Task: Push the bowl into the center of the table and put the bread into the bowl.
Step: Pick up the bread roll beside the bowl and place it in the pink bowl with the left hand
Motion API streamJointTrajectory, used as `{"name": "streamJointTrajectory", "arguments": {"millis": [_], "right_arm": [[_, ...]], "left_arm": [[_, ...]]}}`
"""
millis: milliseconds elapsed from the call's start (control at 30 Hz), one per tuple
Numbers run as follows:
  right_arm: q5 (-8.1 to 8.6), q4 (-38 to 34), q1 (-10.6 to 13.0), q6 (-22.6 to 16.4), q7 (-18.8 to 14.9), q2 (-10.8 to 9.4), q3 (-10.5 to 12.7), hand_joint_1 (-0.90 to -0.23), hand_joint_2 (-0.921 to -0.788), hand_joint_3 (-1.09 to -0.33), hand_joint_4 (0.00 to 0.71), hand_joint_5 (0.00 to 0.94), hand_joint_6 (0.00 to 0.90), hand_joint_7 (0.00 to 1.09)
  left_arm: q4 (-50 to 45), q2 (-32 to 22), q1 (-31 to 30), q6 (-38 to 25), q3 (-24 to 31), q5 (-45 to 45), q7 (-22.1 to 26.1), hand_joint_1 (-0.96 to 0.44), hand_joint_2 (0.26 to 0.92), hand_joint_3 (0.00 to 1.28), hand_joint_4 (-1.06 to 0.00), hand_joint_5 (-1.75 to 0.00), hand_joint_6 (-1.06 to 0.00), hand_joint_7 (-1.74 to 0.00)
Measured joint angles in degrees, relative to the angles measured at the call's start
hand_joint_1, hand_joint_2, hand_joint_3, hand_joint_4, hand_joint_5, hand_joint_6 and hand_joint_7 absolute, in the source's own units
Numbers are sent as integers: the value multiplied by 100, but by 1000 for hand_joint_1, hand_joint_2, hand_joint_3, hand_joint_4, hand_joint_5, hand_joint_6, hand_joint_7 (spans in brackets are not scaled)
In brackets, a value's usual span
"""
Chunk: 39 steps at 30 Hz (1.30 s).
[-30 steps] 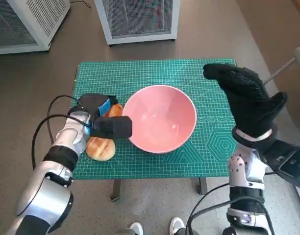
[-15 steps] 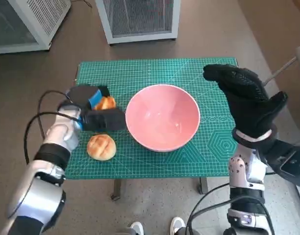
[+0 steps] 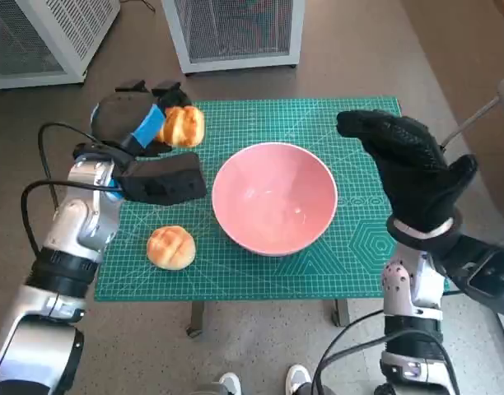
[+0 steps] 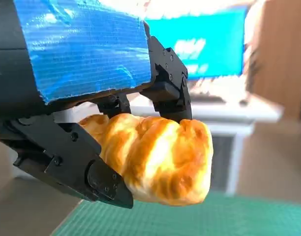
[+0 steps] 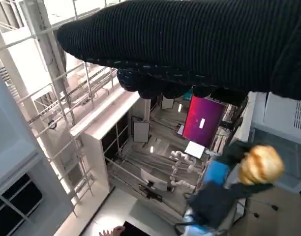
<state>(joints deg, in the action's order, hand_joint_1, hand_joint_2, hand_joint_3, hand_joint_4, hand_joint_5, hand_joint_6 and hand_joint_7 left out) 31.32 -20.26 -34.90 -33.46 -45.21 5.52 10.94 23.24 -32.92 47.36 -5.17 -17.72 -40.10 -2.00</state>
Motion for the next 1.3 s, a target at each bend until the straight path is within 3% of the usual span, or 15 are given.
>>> {"name": "streamJointTrajectory", "arguments": {"millis": [467,800,933,967,1000,1033,1067,1133,1300], "right_arm": [[-6,-16,14,-2,-113,1,-12,-533,-921,-522,371,2,31,639],[-9,-19,26,7,-130,-5,-41,-545,-921,-527,371,2,28,646],[-10,6,62,21,-125,14,-36,-546,-921,-526,374,3,28,647],[-10,14,71,24,-121,16,-36,-549,-921,-525,375,3,29,648],[-10,27,87,30,-114,18,-35,-550,-921,-525,375,4,29,648],[-9,39,98,36,-111,18,-35,-553,-921,-523,376,4,30,648],[-9,46,108,42,-110,20,-33,-554,-921,-522,376,4,31,647],[-9,58,128,52,-108,22,-28,-556,-921,-521,377,4,32,646],[-12,65,164,52,-97,22,-14,-547,-921,-520,378,4,37,643]], "left_arm": [[-2785,267,-752,-119,391,239,594,2,919,21,-776,-1009,-649,-1200],[-2769,709,-765,424,160,497,1027,1,920,47,-762,-1043,-600,-1229],[-2519,825,-770,493,65,592,1290,0,921,186,-554,-1236,-491,-1366],[-2472,839,-770,493,46,634,1377,-125,921,223,-459,-1031,-468,-1410],[-2430,854,-771,486,22,682,1535,-170,921,236,-443,-926,-461,-1425],[-2402,859,-771,463,1,722,1675,-187,901,196,-412,-693,-390,-1149],[-2388,863,-770,428,-21,749,1822,-197,902,144,-416,-501,-385,-895],[-2368,870,-770,319,-67,784,2127,-228,903,83,-404,-287,-371,-623],[-2360,870,-770,102,-151,790,2608,-312,890,14,-354,-49,-341,-310]]}}
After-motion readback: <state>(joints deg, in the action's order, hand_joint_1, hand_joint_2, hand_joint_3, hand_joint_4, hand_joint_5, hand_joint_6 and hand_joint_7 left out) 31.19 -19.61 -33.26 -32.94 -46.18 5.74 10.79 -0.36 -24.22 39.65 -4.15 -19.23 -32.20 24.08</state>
